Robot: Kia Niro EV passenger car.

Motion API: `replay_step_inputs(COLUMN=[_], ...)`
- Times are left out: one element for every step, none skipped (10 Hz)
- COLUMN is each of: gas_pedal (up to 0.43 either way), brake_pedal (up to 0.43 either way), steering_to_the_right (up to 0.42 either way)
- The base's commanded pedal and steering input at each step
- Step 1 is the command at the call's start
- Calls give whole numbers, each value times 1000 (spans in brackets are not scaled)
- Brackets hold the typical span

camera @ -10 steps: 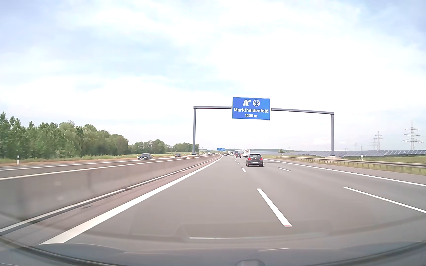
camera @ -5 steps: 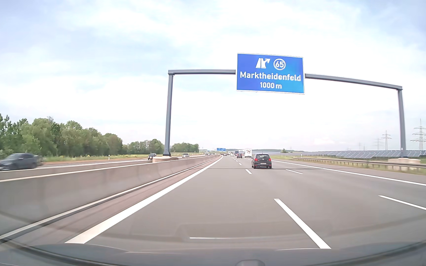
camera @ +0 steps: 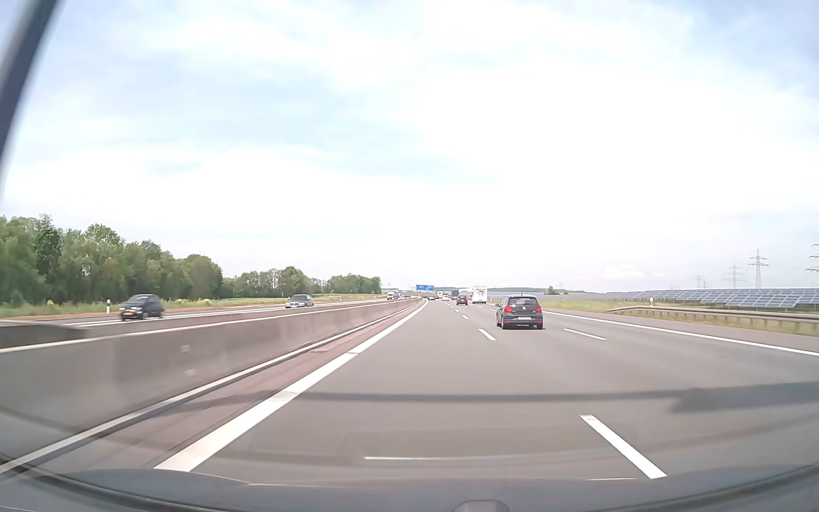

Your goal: Follow the waypoints while adhering to traffic rules and regulations

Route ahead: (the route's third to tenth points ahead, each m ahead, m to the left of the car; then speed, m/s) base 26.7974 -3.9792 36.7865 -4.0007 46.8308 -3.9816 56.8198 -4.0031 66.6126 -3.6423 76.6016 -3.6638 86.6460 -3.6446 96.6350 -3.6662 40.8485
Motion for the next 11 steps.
replay_step_inputs(gas_pedal=[287, 287, 299, 350, 370, 370, 378, 390, 398, 421, 421], brake_pedal=[0, 0, 0, 0, 0, 0, 0, 0, 0, 0, 0], steering_to_the_right=[1, 2, 2, 1, 2, 1, 1, 1, 1, 1, 1])
